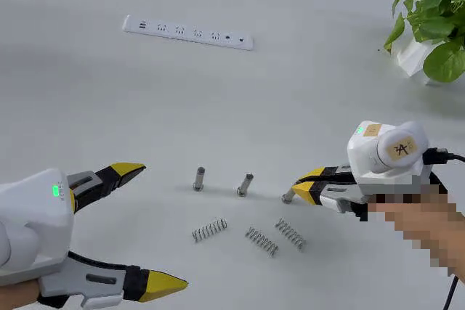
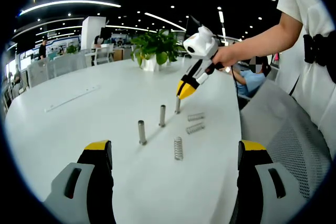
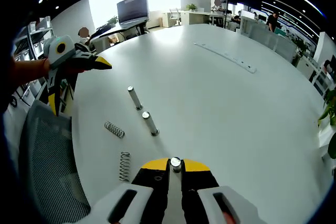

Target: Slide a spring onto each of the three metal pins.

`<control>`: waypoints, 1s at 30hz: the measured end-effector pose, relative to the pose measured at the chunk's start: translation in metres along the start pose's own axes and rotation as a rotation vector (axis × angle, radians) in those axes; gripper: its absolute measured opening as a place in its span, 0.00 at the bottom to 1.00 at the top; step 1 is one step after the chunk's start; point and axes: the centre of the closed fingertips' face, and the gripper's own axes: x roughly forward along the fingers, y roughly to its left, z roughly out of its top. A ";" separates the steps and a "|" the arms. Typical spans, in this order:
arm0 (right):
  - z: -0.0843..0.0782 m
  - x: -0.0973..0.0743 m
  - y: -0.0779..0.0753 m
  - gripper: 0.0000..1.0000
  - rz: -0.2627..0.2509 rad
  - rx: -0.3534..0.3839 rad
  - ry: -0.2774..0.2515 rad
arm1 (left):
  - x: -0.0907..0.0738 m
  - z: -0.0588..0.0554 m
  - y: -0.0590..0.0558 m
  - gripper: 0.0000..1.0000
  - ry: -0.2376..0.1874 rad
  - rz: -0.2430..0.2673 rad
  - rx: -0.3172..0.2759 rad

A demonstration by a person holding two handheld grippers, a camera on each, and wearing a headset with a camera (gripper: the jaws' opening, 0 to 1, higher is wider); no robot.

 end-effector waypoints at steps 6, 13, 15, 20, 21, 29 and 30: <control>0.000 0.000 0.000 0.05 -0.003 -0.001 -0.001 | 0.000 0.000 0.000 0.99 -0.001 0.001 -0.002; 0.000 -0.001 0.000 0.06 -0.002 -0.003 -0.003 | -0.001 0.000 0.000 0.99 0.000 0.002 -0.001; 0.000 -0.001 0.001 0.07 -0.001 0.000 -0.005 | -0.001 0.000 -0.001 0.99 0.000 0.001 -0.001; 0.002 -0.002 0.002 0.12 0.001 -0.002 -0.016 | -0.001 0.001 -0.001 0.99 0.000 0.002 0.002; 0.003 -0.002 0.002 0.13 0.001 -0.002 -0.018 | 0.000 0.001 -0.001 0.99 0.000 0.001 0.002; 0.003 -0.005 0.004 0.23 0.000 0.001 -0.027 | -0.001 0.002 -0.002 0.99 0.003 0.000 0.006; 0.004 -0.005 0.004 0.23 0.000 0.003 -0.030 | -0.001 0.002 -0.002 0.99 0.003 0.000 0.005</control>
